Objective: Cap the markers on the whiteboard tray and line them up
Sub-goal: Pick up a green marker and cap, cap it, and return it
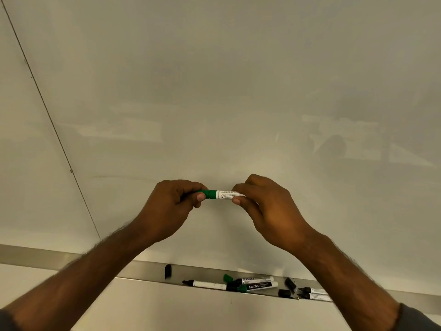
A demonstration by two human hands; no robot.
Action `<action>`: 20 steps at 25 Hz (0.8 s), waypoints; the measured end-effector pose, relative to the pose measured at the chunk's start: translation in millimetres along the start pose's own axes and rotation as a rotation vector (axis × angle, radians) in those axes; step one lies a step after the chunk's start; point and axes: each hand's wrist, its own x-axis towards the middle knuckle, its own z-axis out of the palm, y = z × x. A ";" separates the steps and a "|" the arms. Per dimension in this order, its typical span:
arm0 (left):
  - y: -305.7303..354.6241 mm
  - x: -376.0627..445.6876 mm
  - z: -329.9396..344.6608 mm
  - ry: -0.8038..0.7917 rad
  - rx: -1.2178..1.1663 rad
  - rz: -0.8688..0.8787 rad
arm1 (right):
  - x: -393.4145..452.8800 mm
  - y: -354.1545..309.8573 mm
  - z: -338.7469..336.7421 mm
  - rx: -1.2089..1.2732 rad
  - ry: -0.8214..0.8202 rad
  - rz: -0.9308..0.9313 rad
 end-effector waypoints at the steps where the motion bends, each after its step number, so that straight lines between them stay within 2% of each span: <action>1: -0.7 1.1 0.3 0.016 0.007 0.024 | 1.1 0.2 3.4 0.004 0.020 -0.002; 5: -14.0 5.8 -1.3 0.011 0.088 0.089 | -1.6 4.2 27.4 0.112 0.053 0.041; 8: -42.4 3.0 3.1 -0.065 0.121 0.061 | -11.0 13.9 57.8 0.183 -0.008 0.079; 12: -102.0 -18.0 27.5 -0.097 0.049 -0.076 | -33.2 28.0 108.0 0.079 -0.133 0.066; 15: -156.2 -48.0 50.1 -0.129 0.093 -0.207 | -61.9 33.4 153.1 -0.039 -0.220 0.122; 17: -189.0 -69.6 62.4 -0.230 0.233 -0.241 | -81.1 35.9 182.2 -0.116 -0.305 0.190; 20: -225.6 -92.6 71.8 -0.451 0.433 -0.198 | -101.0 37.0 216.0 -0.205 -0.445 0.289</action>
